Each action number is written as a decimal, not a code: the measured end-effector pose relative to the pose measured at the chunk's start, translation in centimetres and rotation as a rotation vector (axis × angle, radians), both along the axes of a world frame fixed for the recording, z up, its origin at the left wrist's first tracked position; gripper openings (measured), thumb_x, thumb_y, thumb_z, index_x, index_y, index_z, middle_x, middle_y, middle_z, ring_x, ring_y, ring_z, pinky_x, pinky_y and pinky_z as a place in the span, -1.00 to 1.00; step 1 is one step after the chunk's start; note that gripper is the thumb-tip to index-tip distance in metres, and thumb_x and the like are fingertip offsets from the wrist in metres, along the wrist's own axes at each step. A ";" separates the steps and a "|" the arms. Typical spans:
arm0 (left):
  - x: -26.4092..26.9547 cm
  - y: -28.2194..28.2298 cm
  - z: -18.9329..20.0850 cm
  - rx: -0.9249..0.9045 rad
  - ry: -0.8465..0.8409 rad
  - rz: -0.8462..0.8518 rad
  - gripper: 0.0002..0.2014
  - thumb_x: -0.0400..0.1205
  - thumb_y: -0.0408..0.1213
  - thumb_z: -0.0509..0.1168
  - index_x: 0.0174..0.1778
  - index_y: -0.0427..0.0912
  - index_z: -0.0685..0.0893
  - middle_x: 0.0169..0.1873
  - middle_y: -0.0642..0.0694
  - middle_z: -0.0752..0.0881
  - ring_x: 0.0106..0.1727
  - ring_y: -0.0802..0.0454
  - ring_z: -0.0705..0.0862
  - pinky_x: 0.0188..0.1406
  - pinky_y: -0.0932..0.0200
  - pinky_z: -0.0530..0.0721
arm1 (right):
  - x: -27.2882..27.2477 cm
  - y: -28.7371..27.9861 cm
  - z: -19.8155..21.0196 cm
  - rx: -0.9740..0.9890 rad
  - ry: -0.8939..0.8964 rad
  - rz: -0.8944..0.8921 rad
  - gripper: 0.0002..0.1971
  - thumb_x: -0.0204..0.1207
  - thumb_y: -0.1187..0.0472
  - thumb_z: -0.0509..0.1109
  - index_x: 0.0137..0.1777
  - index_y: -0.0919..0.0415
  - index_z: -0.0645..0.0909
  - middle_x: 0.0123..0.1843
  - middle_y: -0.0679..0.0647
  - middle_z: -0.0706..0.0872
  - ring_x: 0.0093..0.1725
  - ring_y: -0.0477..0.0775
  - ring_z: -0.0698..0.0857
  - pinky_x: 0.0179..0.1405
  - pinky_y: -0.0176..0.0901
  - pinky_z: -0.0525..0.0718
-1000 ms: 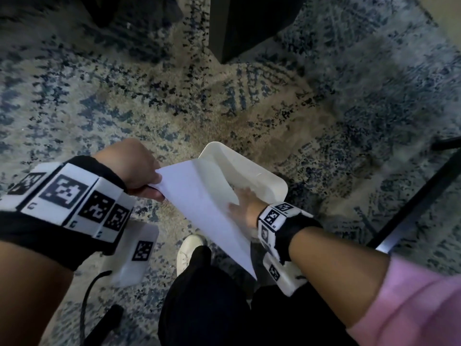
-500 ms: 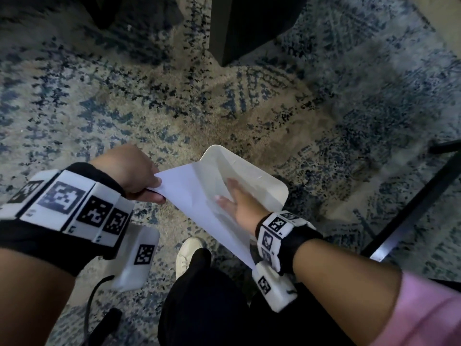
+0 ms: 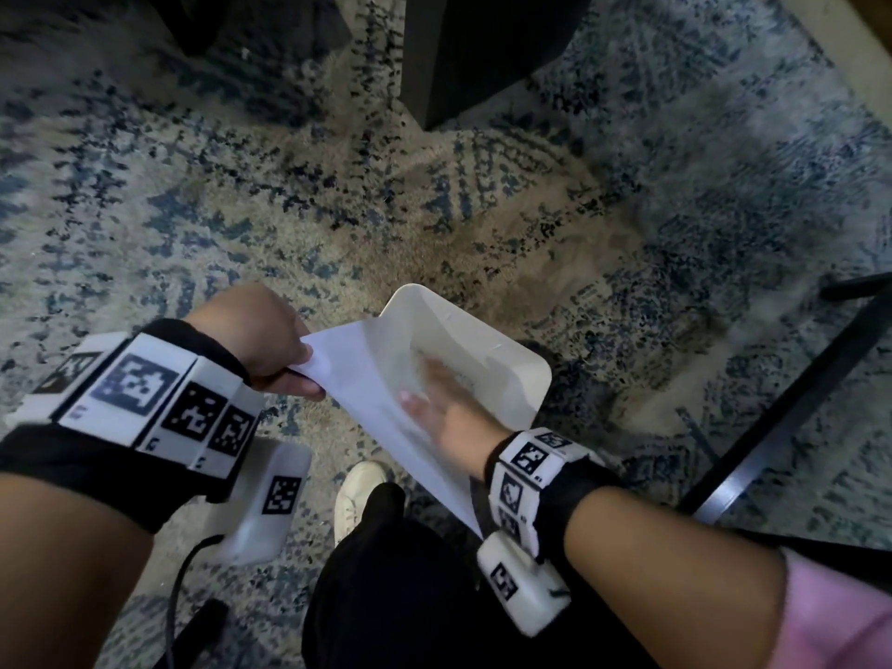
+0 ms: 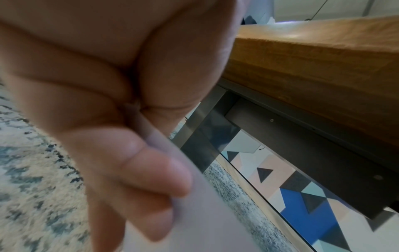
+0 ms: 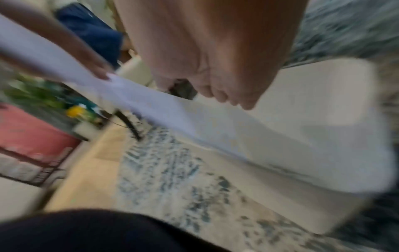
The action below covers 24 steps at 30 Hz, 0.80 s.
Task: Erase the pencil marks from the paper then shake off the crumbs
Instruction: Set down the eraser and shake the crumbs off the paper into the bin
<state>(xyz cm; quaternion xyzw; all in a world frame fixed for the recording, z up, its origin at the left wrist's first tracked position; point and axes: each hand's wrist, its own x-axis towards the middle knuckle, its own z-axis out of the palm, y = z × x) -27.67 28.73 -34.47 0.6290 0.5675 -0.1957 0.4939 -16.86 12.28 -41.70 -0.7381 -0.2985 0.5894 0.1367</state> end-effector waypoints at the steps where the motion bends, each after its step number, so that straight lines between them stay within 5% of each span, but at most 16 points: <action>1: 0.1 -0.2 -0.2 -0.009 -0.015 0.018 -0.83 0.54 -0.54 0.25 -0.32 -0.23 0.55 -0.41 -0.06 0.57 -0.82 0.29 0.56 -0.79 0.41 0.56 | -0.8 0.2 0.8 0.091 0.118 -0.021 -0.34 0.67 -0.16 0.03 0.68 -0.08 -0.16 0.70 -0.16 -0.18 0.64 -0.15 -0.14 0.51 -0.29 -0.13; 4: 0.4 -0.4 -0.3 -0.012 -0.033 0.048 -0.74 0.55 -0.57 0.22 -0.41 -0.19 0.47 -0.42 -0.06 0.56 -0.83 0.28 0.55 -0.80 0.42 0.54 | -3.3 0.7 1.6 0.117 0.223 0.166 -0.38 0.70 -0.12 -0.10 0.68 -0.01 -0.23 0.69 -0.11 -0.24 0.65 -0.12 -0.21 0.56 -0.15 -0.23; 6: 0.5 -0.1 0.0 -0.009 -0.025 0.055 -0.82 0.55 -0.56 0.23 -0.31 -0.24 0.51 -0.41 -0.07 0.57 -0.81 0.27 0.57 -0.78 0.40 0.58 | -2.6 -0.2 -0.2 -0.055 0.189 0.158 -0.38 0.71 -0.11 -0.13 0.68 0.08 -0.23 0.70 0.04 -0.24 0.68 0.04 -0.21 0.61 -0.05 -0.22; 11: 0.1 0.4 0.4 -0.017 -0.020 0.013 -0.73 0.54 -0.56 0.24 -0.41 -0.15 0.49 -0.42 -0.08 0.61 -0.79 0.26 0.59 -0.75 0.39 0.62 | 1.4 -1.5 -3.4 -0.385 -0.153 0.208 -0.35 0.72 -0.12 -0.09 0.68 0.23 -0.10 0.71 0.22 -0.05 0.68 0.19 0.01 0.60 0.00 0.05; 13: -0.1 0.4 0.5 -0.061 -0.024 0.034 -0.76 0.54 -0.57 0.23 -0.40 -0.22 0.56 -0.54 -0.14 0.70 -0.76 0.20 0.63 -0.68 0.33 0.68 | 1.7 -0.3 -3.6 -0.298 -0.178 0.181 -0.34 0.71 -0.11 -0.03 0.68 0.17 -0.11 0.71 0.18 -0.06 0.68 0.18 -0.01 0.63 0.01 0.04; 15: -0.4 0.5 0.6 -0.122 -0.035 0.084 -0.79 0.56 -0.58 0.21 -0.37 -0.33 0.62 -0.72 -0.12 0.73 -0.70 0.09 0.70 -0.64 0.25 0.72 | 0.9 0.9 -2.6 -0.121 -0.033 0.109 -0.38 0.71 -0.04 0.03 0.69 0.12 -0.08 0.71 0.09 -0.03 0.69 0.11 -0.01 0.64 -0.05 -0.01; 17: -0.8 0.7 0.8 -0.157 -0.067 0.122 -0.78 0.58 -0.59 0.19 -0.35 -0.38 0.63 -0.76 -0.14 0.71 -0.68 0.03 0.71 -0.69 0.29 0.71 | 0.8 1.4 -2.8 -0.170 0.108 0.098 -0.43 0.73 0.01 -0.01 0.68 0.11 -0.04 0.70 0.04 0.01 0.68 0.04 0.03 0.58 -0.18 -0.01; 21: -1.7 1.4 1.1 -0.184 -0.090 0.143 -0.82 0.58 -0.58 0.19 -0.30 -0.43 0.65 -0.71 -0.18 0.73 -0.67 0.02 0.71 -0.74 0.34 0.66 | 3.1 0.6 -4.8 -0.336 -0.115 -0.137 -0.44 0.75 0.04 -0.03 0.65 0.33 0.04 0.66 0.29 0.15 0.62 0.23 0.21 0.52 -0.03 0.21; 24: -2.3 1.9 1.0 -0.197 -0.096 0.153 -0.84 0.58 -0.55 0.20 -0.27 -0.43 0.65 -0.70 -0.19 0.73 -0.68 0.01 0.70 -0.74 0.35 0.65 | 2.7 1.5 -3.4 -0.095 -0.091 0.034 -0.41 0.74 0.04 0.04 0.67 0.19 -0.07 0.71 0.11 -0.03 0.68 0.05 0.00 0.56 -0.21 -0.01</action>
